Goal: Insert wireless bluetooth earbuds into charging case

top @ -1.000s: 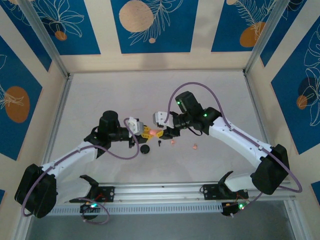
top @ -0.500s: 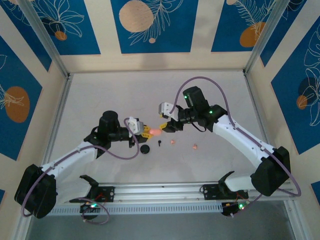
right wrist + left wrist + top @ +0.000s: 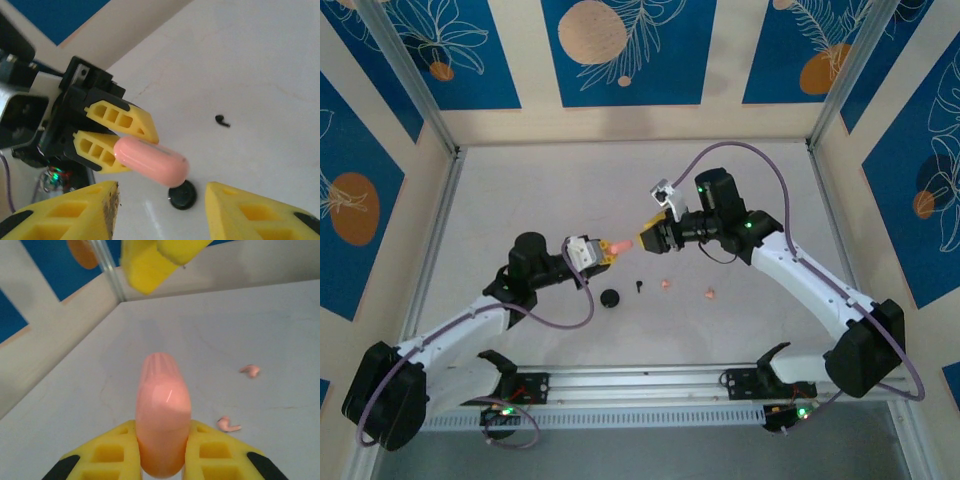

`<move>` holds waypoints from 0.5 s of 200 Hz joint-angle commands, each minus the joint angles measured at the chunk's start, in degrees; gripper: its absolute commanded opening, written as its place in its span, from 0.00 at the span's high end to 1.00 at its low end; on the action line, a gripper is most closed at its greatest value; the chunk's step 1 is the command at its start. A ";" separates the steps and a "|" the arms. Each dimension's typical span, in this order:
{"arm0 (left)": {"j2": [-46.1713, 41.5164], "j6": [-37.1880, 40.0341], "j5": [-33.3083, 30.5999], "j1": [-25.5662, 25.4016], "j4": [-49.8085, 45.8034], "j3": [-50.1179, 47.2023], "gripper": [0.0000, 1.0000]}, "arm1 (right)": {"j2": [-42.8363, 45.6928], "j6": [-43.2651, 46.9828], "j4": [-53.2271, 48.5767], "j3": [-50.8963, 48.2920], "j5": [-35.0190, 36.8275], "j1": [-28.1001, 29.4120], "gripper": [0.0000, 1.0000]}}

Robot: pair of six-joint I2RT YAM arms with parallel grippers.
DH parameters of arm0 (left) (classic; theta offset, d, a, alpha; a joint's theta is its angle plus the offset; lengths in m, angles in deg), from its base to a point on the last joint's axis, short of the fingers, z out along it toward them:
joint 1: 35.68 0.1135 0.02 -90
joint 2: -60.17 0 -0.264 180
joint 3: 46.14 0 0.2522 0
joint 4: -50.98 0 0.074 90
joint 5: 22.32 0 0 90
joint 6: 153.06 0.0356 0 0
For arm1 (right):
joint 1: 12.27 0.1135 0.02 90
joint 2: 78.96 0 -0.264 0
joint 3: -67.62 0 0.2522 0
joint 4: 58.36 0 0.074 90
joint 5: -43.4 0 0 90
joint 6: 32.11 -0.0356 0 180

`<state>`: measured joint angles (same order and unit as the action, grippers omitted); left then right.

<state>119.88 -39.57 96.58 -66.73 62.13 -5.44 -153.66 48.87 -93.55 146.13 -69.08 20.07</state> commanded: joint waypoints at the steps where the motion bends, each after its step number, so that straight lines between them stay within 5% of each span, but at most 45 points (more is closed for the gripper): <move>1: -0.82 3.25 -6.20 -0.43 6.40 -1.63 0.86 | -1.35 -17.21 -0.89 2.08 2.09 0.10 0.50; 100: -0.82 15.79 -13.20 -2.76 16.60 -8.09 0.87 | -4.63 -54.27 0.43 4.60 3.69 2.90 0.48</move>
<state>119.85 -29.12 86.11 -68.09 74.24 -12.26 -157.63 8.30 -94.14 149.87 -66.28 21.20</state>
